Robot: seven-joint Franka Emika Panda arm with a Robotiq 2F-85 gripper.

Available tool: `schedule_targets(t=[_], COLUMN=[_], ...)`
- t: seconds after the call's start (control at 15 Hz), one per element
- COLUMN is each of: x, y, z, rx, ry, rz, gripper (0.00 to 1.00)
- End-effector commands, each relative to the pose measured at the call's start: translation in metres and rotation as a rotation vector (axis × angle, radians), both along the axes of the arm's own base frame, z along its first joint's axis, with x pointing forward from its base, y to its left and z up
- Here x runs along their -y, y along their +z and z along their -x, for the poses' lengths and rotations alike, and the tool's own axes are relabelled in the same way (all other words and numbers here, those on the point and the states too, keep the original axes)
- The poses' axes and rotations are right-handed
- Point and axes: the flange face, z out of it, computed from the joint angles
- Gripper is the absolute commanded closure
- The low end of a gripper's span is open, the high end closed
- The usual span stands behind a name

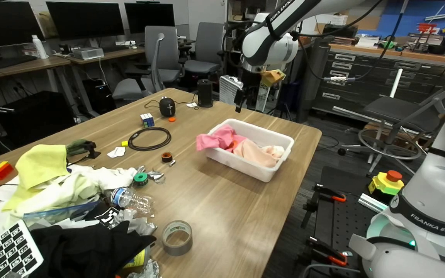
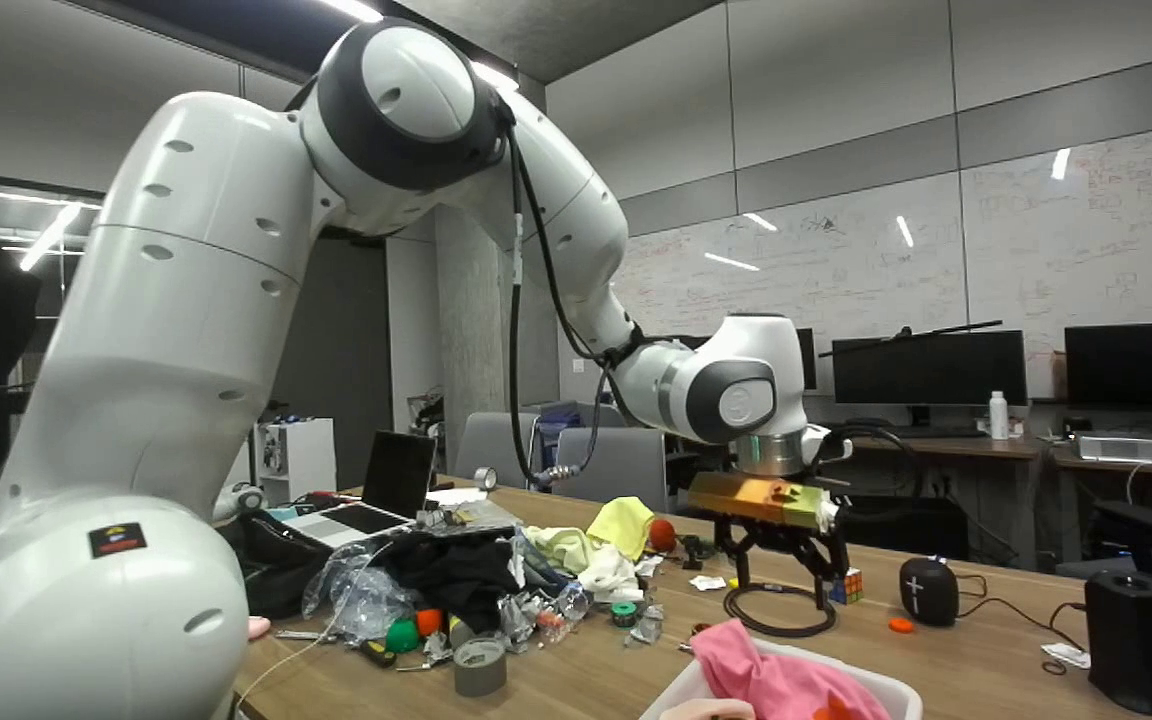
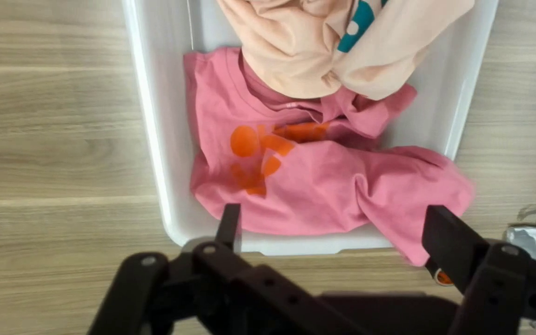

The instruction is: Pick the clothes from the box and put them on the table

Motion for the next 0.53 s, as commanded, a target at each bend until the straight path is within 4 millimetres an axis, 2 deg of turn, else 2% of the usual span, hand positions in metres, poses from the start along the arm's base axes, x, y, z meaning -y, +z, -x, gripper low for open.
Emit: schedule_targets(t=[0.0,0.47], x=[0.012,0.016], y=[-0.018,-0.059], z=[-0.007,0.001], rx=[-0.020,-0.088], ry=[-0.037,-0.046], rz=[0.024,0.028], gripper=[0.00,0.00])
